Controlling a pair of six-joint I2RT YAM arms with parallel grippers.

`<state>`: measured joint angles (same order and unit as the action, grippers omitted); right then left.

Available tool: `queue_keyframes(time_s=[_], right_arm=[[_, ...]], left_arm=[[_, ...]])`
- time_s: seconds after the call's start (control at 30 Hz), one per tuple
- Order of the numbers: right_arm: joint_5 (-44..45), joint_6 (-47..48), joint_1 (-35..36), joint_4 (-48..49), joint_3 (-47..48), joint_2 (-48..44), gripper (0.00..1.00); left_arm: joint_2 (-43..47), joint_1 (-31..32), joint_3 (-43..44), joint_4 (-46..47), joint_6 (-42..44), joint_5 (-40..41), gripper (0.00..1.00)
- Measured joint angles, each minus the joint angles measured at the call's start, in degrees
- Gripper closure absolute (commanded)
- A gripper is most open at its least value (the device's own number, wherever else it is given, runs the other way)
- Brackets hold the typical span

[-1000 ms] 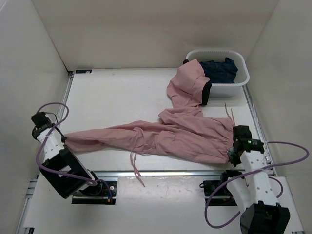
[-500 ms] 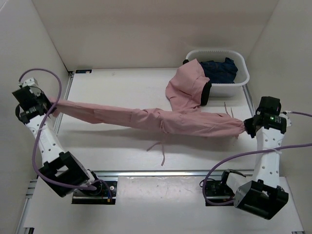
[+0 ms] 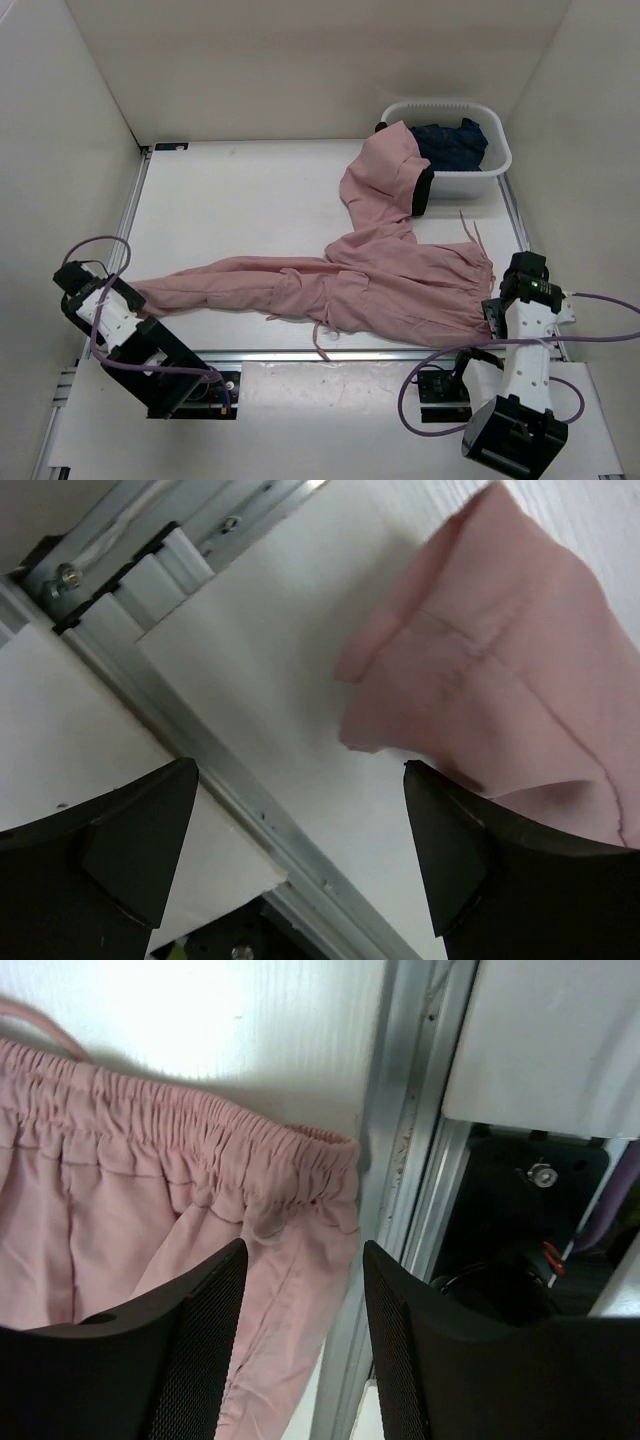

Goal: Fold and stack the trousers
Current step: Flatten the trousers out

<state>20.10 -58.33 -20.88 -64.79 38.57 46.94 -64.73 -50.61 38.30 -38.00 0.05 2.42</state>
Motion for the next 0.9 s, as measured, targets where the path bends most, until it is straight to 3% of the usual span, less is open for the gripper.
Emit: queue_keyframes(time_s=[0.1, 0.23, 0.37, 0.5, 0.6, 0.7, 0.83, 0.87, 0.9], right_arm=[[1.70, 0.28, 0.00, 0.02, 0.63, 1.77, 0.44], [3.34, 3.48, 0.00, 0.37, 4.15, 3.19, 0.44], [0.70, 9.94, 0.02, 3.45, 9.49, 4.57, 0.35], [-3.85, 14.27, 0.28, 5.64, 11.85, 7.93, 0.22], [-8.20, 15.02, 0.83, 7.04, 8.72, 8.55, 0.21], [-11.34, 13.07, 3.96, 8.81, 1.86, 8.70, 0.21], [-13.46, 8.61, 12.94, 10.71, -3.89, 12.79, 0.23], [-13.44, 7.72, 14.51, 11.50, -3.98, 14.75, 0.26], [-13.35, 7.15, 15.41, 12.59, -3.96, 16.74, 0.41]], left_arm=[[-0.90, -2.36, 3.96, -4.52, -0.04, 0.15, 0.06], [-6.45, -2.69, 19.37, -12.68, -0.04, -4.07, 0.07], [-11.98, -1.14, 29.40, -14.49, -0.04, -7.56, 0.07], [-16.76, 1.73, 25.31, -16.31, 0.00, -8.68, 0.01], [-19.85, 2.49, 18.99, -18.25, -0.09, -9.38, 0.00], [-20.98, 3.17, 14.08, -18.78, -0.09, -9.20, 0.06], [-22.05, 4.48, 10.34, -16.15, -0.15, -8.22, 0.43], [-22.47, 4.76, 10.23, -15.10, -0.35, -7.85, 0.73], [-22.93, 5.14, 10.40, -14.08, -0.35, -7.61, 0.86]])
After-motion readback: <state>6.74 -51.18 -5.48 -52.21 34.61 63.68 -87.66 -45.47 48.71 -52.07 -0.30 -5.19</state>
